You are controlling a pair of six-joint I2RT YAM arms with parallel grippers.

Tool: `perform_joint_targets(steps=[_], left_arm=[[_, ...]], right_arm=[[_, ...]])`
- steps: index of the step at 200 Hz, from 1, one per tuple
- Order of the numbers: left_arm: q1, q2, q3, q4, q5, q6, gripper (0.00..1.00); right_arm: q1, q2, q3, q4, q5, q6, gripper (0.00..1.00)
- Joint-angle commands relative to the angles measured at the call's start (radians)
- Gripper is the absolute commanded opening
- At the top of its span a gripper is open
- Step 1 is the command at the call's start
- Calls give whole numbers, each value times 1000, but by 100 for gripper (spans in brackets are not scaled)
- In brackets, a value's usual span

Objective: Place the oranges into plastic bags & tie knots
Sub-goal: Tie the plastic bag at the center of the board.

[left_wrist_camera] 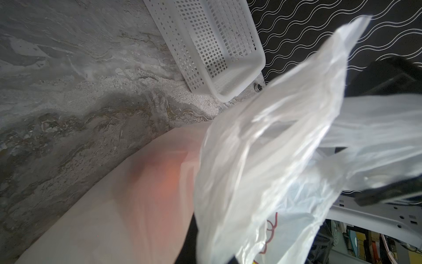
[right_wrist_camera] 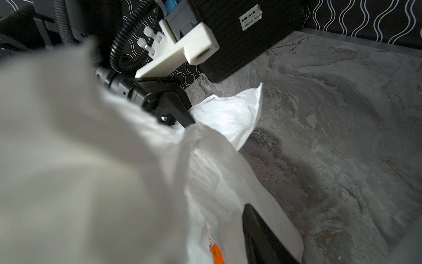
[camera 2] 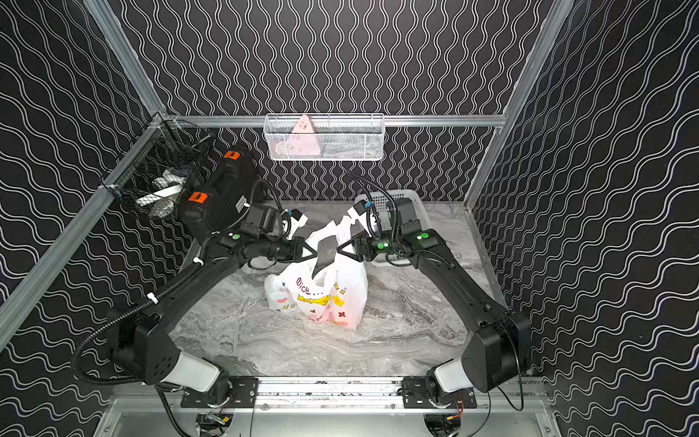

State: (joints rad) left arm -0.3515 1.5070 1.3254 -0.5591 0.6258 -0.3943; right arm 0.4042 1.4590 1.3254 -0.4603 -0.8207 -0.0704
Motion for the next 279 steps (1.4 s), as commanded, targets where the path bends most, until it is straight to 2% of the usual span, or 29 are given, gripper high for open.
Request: perform_joint_targets(steps=[1,56,61,86,122,162,190,201,213,231,257,279], left_arm=[[2,7,15,-6,19,20,0],[5,27,41,-38,48,75,0],[6,26,45,-41,52,82,0],[17,31,62,-84,108,144,0],[28,30,80,-206,182,274,0],[29,-6,42,-193,235,296,0],[28,-42,-1,-125,282,266,15],[28,-49,-6,-114,294,260,21],[28,-51,-5,-114,289,259,26],[28,-51,-2,-120,292,267,27],[28,-44,7,-124,306,272,31],[28,-42,11,-112,325,266,32]], right_arm=[[4,6,-7,51,-22,4,33],[45,44,20,19,-1,9,11],[81,51,24,14,4,6,9],[123,93,61,-30,58,-8,0],[145,133,100,-49,125,18,0],[169,162,141,-98,142,17,0],[178,154,133,-89,142,50,0],[178,139,115,-63,141,72,7],[177,122,100,-48,146,96,23],[177,96,83,-40,137,115,29],[177,63,51,-24,114,131,48],[176,46,34,-18,105,144,57]])
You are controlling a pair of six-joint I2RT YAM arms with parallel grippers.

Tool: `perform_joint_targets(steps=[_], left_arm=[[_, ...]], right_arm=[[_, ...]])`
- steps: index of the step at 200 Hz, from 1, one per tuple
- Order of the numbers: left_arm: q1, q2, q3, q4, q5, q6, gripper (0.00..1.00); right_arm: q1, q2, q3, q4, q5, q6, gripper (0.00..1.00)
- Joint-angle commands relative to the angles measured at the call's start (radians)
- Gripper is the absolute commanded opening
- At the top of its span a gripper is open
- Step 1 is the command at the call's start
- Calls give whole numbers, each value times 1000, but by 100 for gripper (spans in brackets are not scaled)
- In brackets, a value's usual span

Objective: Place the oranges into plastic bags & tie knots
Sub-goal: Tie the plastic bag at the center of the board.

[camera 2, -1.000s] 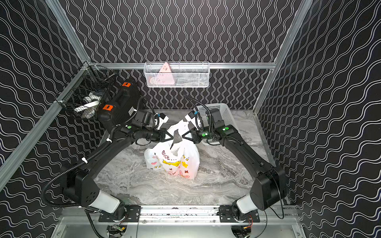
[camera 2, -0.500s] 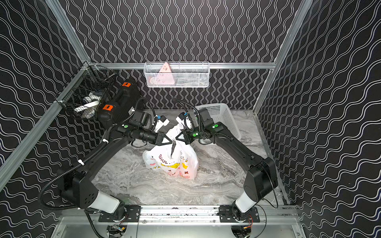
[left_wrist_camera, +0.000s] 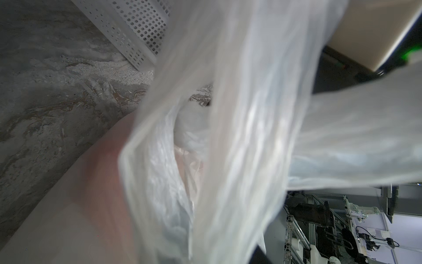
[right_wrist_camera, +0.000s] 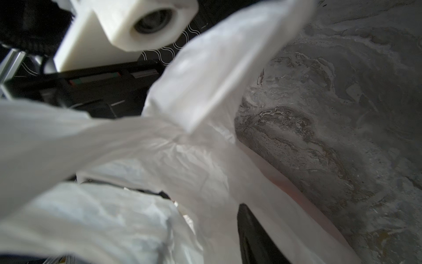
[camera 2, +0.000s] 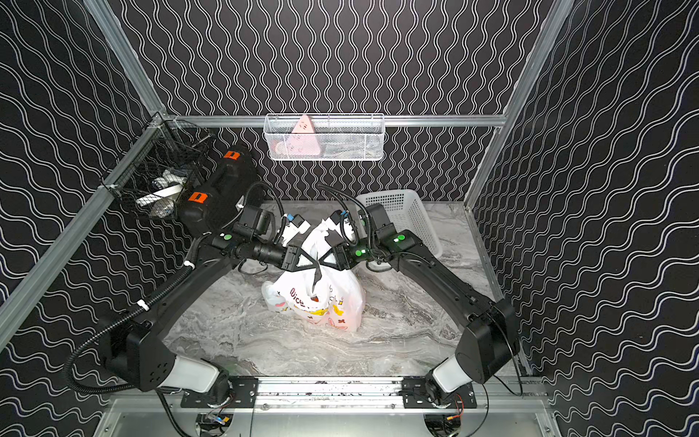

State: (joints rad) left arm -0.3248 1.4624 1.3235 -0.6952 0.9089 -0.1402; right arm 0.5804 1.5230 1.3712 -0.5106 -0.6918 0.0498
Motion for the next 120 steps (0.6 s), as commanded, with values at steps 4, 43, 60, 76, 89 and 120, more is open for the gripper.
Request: perform_joint_targets(steps=[4,43,60,76,89,120], left_arm=[[1,3,13,25,40,11,30],[1,10,13,20,25,14,13],[2,12,11,23,21,11,11],[1,14,12,29,21,6,10],[1,17,13,31,21,3,8],[1,23,17,21,15,10,2]], right_arm=[[-3,-22,-12,23,-24,25,59],[-8,-108,-79,28,-19,13,78],[-8,-136,-110,54,3,21,78],[-8,-157,-135,87,20,32,75],[-7,-181,-163,124,20,42,75],[-22,-231,-202,163,-12,56,81]])
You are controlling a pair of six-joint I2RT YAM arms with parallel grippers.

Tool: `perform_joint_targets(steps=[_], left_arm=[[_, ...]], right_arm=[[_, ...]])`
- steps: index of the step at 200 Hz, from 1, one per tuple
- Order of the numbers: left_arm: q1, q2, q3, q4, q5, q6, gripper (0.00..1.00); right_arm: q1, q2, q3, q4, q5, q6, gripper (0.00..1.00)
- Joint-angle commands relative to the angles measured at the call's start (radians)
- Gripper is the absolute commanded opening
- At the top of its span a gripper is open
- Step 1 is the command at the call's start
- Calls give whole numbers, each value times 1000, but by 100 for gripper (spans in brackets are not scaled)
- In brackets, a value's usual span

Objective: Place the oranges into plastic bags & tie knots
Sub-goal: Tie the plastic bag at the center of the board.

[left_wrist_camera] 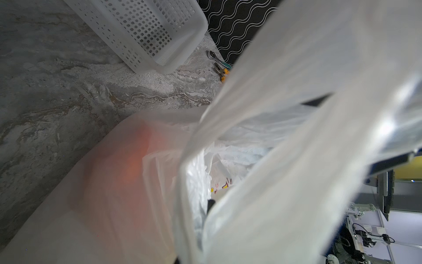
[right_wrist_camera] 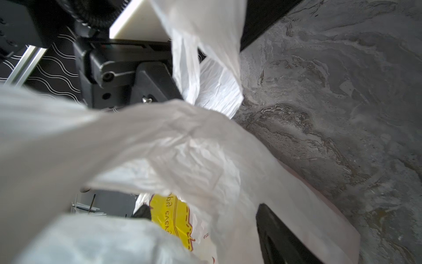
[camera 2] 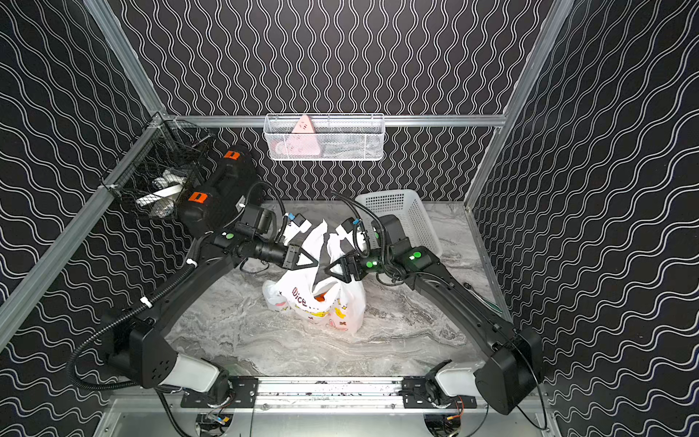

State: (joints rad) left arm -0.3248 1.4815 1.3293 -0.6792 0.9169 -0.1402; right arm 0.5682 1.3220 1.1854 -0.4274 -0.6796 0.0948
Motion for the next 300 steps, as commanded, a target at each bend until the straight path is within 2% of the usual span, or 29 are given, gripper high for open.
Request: perform_joint_targets(steps=[1,14,39,80,119,154,182,243,272,300], left_arm=[[1,3,12,5,6,10,2],[1,3,12,0,3,11,0],[2,3,11,10,-1,5,0],[2,5,11,16,-2,2,0],[1,7,13,7,0,4,0],[1,8,18,-5,1,11,0],[1,4,20,-6,2,9,0],[2,5,18,-7,5,4,0],[1,34,51,-75,4,49,0],[1,54,79,-151,-12,99,0]], right_arm=[[-11,-32,-17,80,-27,12,82],[-27,-44,-15,73,-46,19,92],[-74,-79,-23,51,-37,32,96],[-168,-123,-118,91,-94,65,95],[-174,-118,-166,170,-101,82,95],[-174,-57,-135,234,-148,90,92],[-174,0,-81,245,-185,80,79],[-147,47,-78,307,-241,140,25],[-119,77,-59,296,-249,144,12],[-40,120,4,216,-248,93,0]])
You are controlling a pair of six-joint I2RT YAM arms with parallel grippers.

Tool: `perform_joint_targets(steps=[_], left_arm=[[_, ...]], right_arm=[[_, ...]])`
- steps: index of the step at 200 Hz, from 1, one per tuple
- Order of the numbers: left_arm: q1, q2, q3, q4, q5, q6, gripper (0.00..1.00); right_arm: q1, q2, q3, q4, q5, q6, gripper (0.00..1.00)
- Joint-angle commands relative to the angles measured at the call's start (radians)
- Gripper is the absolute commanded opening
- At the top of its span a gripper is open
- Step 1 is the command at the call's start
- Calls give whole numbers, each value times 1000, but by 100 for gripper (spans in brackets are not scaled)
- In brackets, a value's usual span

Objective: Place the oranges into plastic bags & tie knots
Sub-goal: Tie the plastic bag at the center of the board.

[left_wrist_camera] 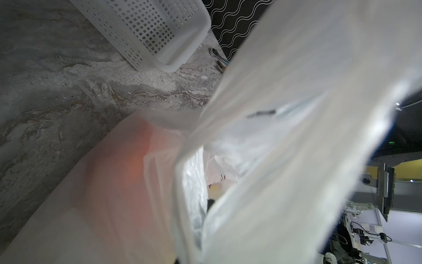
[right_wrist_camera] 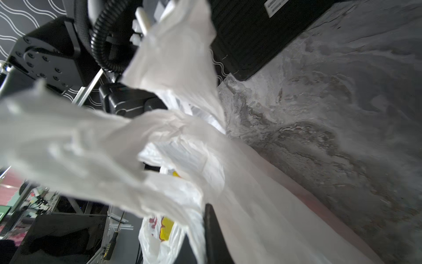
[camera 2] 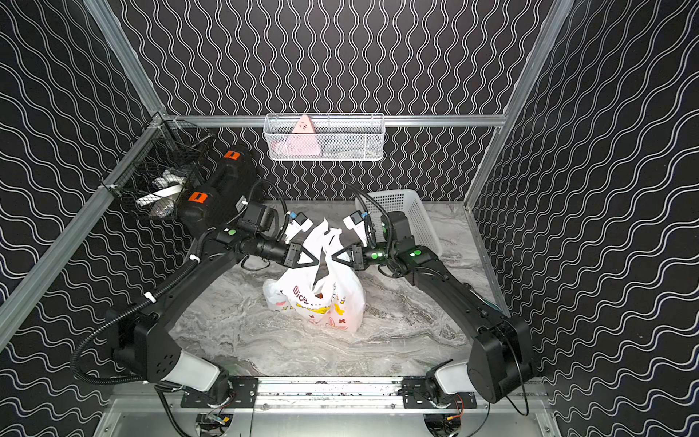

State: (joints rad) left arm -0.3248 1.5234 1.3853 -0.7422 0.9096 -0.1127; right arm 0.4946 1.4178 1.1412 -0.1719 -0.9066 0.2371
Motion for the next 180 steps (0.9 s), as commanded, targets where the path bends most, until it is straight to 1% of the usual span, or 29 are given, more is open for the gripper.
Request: perform_joint_targets(steps=[1,18,42,66,91,96,120,143,163,180], left_arm=[[1,13,24,-92,-5,75,0],[1,25,39,-141,-5,116,0],[2,21,33,-147,13,130,0],[2,-1,15,-128,42,129,12],[2,-32,-20,-58,74,94,19],[2,-34,-27,-46,84,87,21],[2,-41,-54,2,122,67,35],[2,-60,-78,30,132,55,41],[1,-66,-81,25,149,67,48],[2,-68,-88,30,158,70,52]], right_arm=[[35,25,50,-44,-21,-52,0],[44,44,88,-127,-19,-96,0],[45,50,132,-244,46,-162,0],[48,63,182,-355,110,-227,0],[60,94,238,-454,100,-283,0],[63,98,243,-461,96,-287,0],[82,112,254,-459,94,-277,0],[106,133,280,-471,78,-277,0],[123,143,298,-499,102,-287,0],[125,150,302,-499,115,-282,0]])
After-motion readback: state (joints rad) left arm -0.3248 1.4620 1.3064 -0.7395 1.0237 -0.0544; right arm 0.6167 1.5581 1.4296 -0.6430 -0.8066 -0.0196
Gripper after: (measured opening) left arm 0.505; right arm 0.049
